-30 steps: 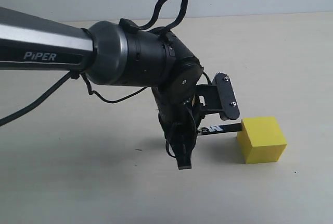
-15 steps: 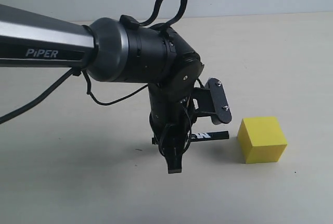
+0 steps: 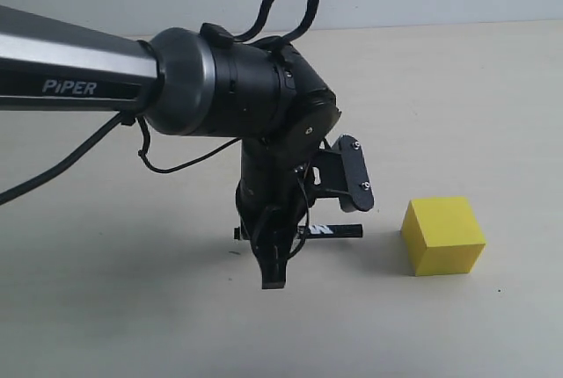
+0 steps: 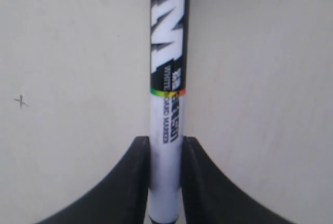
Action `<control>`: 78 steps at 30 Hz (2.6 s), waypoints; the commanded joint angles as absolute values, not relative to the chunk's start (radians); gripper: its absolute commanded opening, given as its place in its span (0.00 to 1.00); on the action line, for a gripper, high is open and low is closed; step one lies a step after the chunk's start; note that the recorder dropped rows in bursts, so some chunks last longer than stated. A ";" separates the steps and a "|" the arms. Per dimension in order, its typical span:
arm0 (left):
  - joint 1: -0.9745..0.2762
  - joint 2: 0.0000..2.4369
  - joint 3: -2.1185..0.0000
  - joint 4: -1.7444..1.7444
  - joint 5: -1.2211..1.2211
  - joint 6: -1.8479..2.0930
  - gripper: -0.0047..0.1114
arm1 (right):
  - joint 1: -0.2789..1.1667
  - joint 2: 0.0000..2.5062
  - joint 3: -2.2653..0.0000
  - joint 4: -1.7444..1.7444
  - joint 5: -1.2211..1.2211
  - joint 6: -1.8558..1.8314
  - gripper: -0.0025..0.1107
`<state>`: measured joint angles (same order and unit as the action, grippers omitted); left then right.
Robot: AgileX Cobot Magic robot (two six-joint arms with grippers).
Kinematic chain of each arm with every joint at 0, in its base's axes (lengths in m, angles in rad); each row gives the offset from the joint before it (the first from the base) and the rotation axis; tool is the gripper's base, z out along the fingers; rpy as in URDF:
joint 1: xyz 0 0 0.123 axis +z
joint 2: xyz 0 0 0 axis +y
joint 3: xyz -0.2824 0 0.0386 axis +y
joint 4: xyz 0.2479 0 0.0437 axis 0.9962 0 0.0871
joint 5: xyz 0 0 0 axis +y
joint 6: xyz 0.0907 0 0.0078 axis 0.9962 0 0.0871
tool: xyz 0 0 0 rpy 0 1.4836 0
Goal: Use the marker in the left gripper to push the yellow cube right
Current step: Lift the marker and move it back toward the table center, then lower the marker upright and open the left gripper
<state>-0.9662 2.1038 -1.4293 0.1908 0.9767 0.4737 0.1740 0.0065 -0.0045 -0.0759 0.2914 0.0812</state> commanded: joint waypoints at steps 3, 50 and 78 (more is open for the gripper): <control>-0.873 2.092 -1.434 0.209 0.974 0.296 0.04 | 0.176 0.000 0.000 -0.077 0.285 0.082 0.02; -0.708 2.175 -1.430 -0.245 0.752 -0.614 0.04 | 0.176 0.000 0.000 -0.077 0.283 0.082 0.02; -0.706 1.973 -1.434 -0.135 0.847 -0.501 0.56 | 0.176 0.000 0.000 -0.077 0.283 0.082 0.02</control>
